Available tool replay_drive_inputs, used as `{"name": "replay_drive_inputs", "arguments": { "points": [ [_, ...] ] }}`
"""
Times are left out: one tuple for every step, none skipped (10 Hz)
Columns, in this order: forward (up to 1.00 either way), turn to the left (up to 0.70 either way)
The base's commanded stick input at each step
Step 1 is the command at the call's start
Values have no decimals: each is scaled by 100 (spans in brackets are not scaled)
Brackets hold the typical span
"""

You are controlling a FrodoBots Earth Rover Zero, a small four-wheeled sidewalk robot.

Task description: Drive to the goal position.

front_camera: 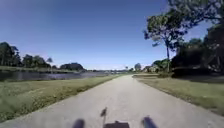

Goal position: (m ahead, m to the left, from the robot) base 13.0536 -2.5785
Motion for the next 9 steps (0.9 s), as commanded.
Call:
{"name": "replay_drive_inputs", "arguments": {
  "points": [
    [85, 0],
    [85, 0],
    [85, 0],
    [85, 0],
    [85, 0],
    [85, 0],
    [85, 0],
    [85, 0],
    [85, 0]
  ]
}}
